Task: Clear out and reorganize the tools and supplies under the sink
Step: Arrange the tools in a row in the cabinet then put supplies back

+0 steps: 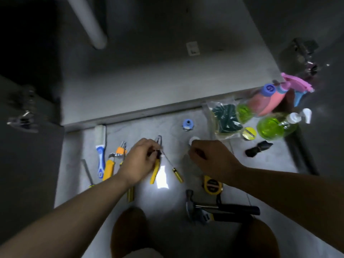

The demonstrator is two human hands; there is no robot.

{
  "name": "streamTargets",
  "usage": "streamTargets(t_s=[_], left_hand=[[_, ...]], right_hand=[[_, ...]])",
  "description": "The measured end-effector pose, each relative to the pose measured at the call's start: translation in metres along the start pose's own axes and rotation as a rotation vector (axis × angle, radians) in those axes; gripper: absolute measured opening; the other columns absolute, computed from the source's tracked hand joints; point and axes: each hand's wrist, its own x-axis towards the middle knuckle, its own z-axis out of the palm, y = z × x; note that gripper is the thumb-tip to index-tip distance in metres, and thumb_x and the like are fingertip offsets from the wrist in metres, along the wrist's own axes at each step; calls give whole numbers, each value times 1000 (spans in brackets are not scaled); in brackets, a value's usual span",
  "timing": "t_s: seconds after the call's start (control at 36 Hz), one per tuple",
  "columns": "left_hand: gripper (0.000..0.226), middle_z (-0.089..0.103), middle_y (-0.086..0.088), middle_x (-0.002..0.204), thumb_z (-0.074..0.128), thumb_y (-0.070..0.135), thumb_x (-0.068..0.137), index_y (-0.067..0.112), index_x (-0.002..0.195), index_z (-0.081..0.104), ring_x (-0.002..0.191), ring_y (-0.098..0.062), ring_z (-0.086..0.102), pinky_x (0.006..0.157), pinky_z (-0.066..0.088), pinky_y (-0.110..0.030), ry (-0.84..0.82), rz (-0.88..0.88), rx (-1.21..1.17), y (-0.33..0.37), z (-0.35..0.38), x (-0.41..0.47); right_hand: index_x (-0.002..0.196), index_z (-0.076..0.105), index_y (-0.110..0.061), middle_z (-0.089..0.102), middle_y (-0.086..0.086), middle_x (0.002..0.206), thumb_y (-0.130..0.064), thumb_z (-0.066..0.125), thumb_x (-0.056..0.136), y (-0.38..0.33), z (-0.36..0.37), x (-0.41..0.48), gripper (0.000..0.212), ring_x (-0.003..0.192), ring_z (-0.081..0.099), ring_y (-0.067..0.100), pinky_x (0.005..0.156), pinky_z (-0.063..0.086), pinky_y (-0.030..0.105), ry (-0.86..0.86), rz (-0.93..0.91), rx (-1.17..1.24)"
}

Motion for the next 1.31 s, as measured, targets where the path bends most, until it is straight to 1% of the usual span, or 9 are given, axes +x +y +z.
streamTargets(t_s=[0.08,0.19,0.42,0.64,0.69,0.78,0.92,1.06,1.31], left_hand=[[24,61,-9,110,66,3,88,13,110,68,109,-31,57,99,46,-42,293,-212,59,-36,-14,-22],[29,55,-18,119,65,11,90,11,118,61,112,-38,51,95,44,-47,535,-559,132,-75,-25,-41],[25,64,-10,111,72,18,93,10,114,61,104,-29,61,88,50,-38,434,-712,13,-123,-39,-42],[7,73,-7,93,70,20,95,17,92,65,83,-25,69,77,61,-42,337,-838,-249,-132,-50,-36],[8,74,-16,95,68,18,97,9,95,68,76,-24,68,66,59,-36,369,-832,-411,-121,-52,-39],[9,70,-21,93,65,13,98,6,101,70,83,-28,66,79,59,-42,374,-727,-616,-97,-52,-49],[12,58,-4,72,66,9,97,6,107,72,70,-10,57,69,51,-19,157,-488,-731,-45,-52,-49],[20,71,-30,106,68,1,94,-7,112,69,85,-19,64,75,50,-26,-1,-371,-793,-4,-39,-29],[21,78,7,86,82,9,83,26,93,77,82,-5,71,81,57,-22,-213,-148,-639,47,3,-1]], right_hand=[[74,56,-18,53,-6,60,-24,57,97,-26,18,16,24,58,52,8,61,46,34,-89,-91,-16],[74,53,-20,58,-3,66,-21,57,95,-51,50,32,22,63,57,14,62,48,37,-153,-130,1],[65,43,-35,50,-9,61,-19,52,95,-73,105,37,35,58,49,6,60,43,28,-217,-40,88],[73,54,-19,55,-4,64,-16,53,96,-70,123,33,24,57,49,10,58,39,21,-242,95,166],[73,55,-23,56,-6,65,-19,54,96,-69,123,35,24,57,51,5,56,40,17,-262,143,171],[81,64,-17,60,-7,67,-22,56,97,-68,119,43,18,54,58,-2,53,40,9,-344,298,247],[104,67,-20,71,12,91,-28,67,94,-68,100,50,13,65,67,11,56,53,23,-379,453,555],[108,66,-23,74,5,92,-33,70,91,-62,66,56,20,72,69,13,63,55,29,-261,471,637],[103,69,-12,73,18,98,-19,71,92,-30,3,17,14,78,66,20,63,52,26,-156,511,706]])
